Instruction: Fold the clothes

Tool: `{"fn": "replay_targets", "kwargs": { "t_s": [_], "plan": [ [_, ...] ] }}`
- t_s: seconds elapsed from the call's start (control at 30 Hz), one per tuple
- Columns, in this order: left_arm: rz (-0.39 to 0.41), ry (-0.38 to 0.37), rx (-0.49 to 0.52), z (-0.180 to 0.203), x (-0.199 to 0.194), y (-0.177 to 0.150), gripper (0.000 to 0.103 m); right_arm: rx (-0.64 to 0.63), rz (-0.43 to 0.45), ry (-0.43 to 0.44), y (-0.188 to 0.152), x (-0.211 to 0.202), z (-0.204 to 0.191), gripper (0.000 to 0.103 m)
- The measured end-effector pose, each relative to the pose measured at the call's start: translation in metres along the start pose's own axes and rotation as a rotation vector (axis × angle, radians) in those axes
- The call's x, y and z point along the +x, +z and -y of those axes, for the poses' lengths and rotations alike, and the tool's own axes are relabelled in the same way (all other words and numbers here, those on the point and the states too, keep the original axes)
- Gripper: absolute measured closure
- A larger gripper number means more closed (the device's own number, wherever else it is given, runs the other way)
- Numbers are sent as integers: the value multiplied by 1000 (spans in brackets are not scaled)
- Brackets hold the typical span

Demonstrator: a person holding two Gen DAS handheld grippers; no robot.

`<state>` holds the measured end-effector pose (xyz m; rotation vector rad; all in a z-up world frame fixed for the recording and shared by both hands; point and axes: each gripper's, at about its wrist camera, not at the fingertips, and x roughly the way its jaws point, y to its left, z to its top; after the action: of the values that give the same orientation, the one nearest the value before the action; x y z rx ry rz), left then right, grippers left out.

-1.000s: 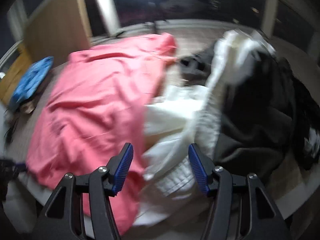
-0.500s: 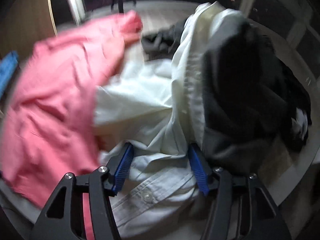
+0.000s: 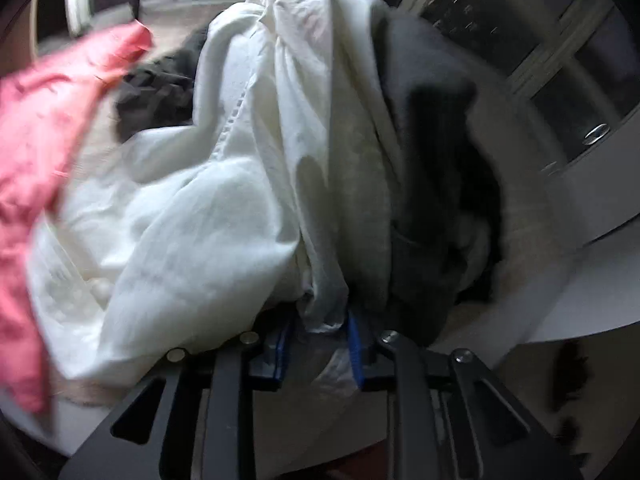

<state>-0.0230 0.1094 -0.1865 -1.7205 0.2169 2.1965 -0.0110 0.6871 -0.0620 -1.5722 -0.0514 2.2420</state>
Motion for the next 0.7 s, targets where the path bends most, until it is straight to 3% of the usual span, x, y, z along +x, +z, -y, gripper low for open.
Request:
{"fn": "replay_targets", "kwargs": {
  "t_s": [0.13, 0.17, 0.23, 0.27, 0.37, 0.57, 0.7],
  "plan": [
    [9, -3, -9, -3, -11, -9, 95, -79, 67, 21, -23, -46, -22, 72],
    [12, -4, -8, -3, -13, -12, 95, -83, 102, 62, -30, -62, -29, 70],
    [19, -6, -7, -5, -16, -19, 95, -93, 167, 165, -46, -92, -44, 49],
    [19, -7, -4, -6, -17, -21, 95, -104, 184, 255, -54, -99, -55, 47],
    [14, -6, 0, -3, -10, -24, 93, -173, 174, 382, -69, -93, -95, 47],
    [-15, 37, 27, 3, 7, -29, 86, -292, 82, 422, -104, -53, -166, 47],
    [-17, 48, 15, 0, 11, -36, 84, -322, 81, 434, -102, -49, -179, 47]
  ]
}}
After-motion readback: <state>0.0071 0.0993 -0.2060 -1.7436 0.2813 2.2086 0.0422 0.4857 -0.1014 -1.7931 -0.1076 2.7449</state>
